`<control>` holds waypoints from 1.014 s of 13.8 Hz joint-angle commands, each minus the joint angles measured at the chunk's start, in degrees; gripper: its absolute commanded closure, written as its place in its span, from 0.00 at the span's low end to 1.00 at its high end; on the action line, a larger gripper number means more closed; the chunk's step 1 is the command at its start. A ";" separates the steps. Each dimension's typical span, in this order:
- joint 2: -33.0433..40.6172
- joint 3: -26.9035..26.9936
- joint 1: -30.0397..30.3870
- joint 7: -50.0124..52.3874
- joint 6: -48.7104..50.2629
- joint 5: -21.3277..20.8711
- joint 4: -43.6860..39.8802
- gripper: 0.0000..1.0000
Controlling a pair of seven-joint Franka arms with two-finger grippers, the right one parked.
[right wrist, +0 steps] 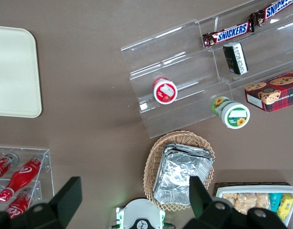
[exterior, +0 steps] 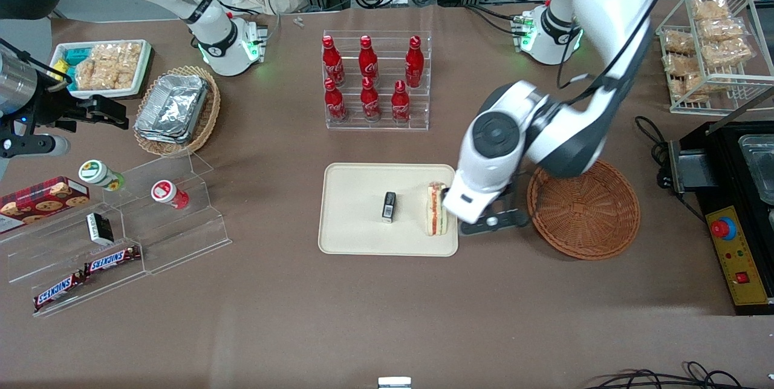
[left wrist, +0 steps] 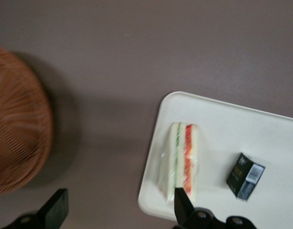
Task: Place sandwich from basket to tray
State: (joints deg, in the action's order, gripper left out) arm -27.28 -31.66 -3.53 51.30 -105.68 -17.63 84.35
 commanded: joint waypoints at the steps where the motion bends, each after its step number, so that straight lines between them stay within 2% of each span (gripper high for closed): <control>1: 9.41 -1.04 7.91 -6.70 4.07 6.71 3.01 0.00; 2: 11.61 -1.04 10.80 -10.31 6.52 9.00 3.01 0.00; 4: 15.39 -1.04 15.90 -16.20 8.39 11.04 4.41 0.00; 7: 20.67 -0.78 23.29 -30.33 8.48 14.64 10.20 0.00; 8: 22.34 -0.08 23.75 -33.95 8.48 14.73 12.05 0.00; 12: 24.55 15.62 18.05 -50.46 12.33 18.42 13.56 0.00; 14: 25.52 19.34 16.20 -54.36 12.44 18.51 15.04 0.00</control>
State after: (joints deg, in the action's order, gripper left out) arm -4.77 -16.09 15.28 0.88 -93.78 -0.35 96.45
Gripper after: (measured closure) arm 0.000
